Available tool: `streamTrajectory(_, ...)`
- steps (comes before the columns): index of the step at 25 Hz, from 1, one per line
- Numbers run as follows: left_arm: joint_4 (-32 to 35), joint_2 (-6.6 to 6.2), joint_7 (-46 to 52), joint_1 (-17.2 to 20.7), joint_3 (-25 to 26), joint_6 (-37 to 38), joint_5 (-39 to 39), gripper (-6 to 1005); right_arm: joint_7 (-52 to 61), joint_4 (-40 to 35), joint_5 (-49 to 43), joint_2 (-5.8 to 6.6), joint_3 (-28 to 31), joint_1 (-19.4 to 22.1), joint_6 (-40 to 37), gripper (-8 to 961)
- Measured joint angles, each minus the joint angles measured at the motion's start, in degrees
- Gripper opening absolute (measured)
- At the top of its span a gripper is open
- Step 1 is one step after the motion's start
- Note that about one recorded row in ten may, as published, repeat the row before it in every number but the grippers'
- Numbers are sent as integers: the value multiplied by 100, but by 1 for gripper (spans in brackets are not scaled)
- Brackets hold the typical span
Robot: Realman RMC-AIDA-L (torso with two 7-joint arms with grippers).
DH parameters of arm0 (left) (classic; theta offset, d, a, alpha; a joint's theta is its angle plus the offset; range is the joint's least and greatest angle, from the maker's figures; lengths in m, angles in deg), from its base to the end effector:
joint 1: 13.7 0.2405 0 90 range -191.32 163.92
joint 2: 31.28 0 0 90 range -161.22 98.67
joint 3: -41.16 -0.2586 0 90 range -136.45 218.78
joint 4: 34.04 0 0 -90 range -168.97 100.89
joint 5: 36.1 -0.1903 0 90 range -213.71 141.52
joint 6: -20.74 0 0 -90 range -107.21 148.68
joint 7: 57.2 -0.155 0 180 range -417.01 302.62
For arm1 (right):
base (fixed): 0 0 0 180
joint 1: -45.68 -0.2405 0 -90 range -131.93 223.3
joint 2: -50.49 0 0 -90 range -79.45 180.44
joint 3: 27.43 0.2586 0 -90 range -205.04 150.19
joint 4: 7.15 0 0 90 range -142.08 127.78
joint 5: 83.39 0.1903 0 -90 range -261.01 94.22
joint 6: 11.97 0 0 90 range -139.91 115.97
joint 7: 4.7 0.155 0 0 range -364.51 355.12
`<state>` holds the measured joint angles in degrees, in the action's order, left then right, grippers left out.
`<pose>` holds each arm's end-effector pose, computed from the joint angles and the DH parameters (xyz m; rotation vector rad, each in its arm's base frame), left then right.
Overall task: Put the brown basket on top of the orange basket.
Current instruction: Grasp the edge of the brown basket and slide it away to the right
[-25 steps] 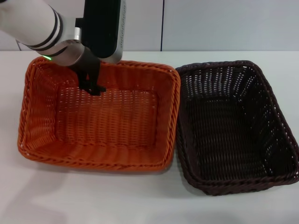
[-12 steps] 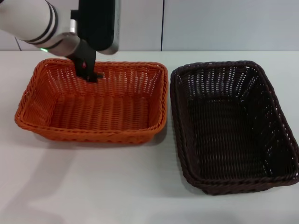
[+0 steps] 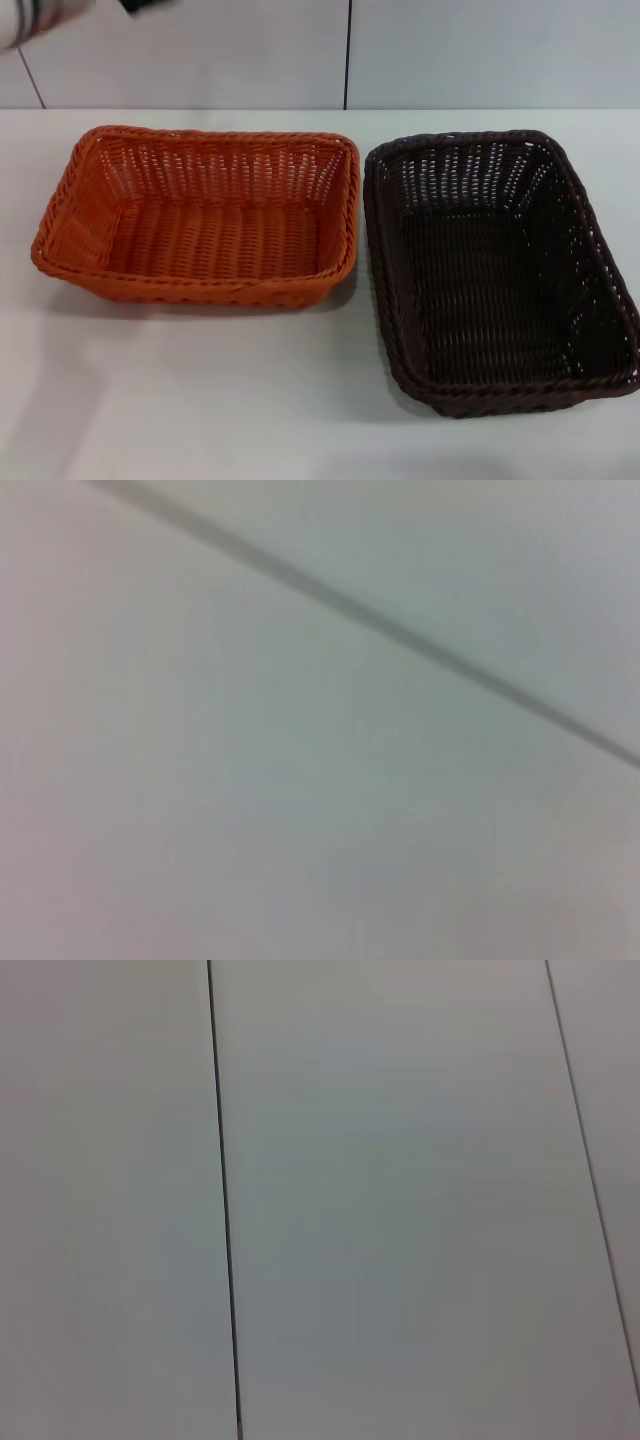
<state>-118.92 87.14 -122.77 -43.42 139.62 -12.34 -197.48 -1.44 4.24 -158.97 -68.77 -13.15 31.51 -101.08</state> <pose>-0.1334 0.4358 0.0827 -1.8899 0.3169 0.2645 0.3668 0.2427 0.0502 -1.0848 0.5294 0.6779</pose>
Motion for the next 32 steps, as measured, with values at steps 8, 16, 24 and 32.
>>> streamTrajectory(8,238,-16,2605,1588,-665,4565,265,768,0,-47,-1,0,73,-51,-1,812)
streamTrajectory(16,1749,-38,4951,2455,-1355,7770,268,770,0,-67,-1,0,85,-86,-104,812)
streamTrajectory(24,4762,-38,7228,2325,-1288,9760,-54,772,0,-67,-3,0,81,-106,-518,812)
streamTrajectory(32,5835,0,7115,2169,-1281,10228,-15,772,0,-19,-39,0,15,-169,-803,813)
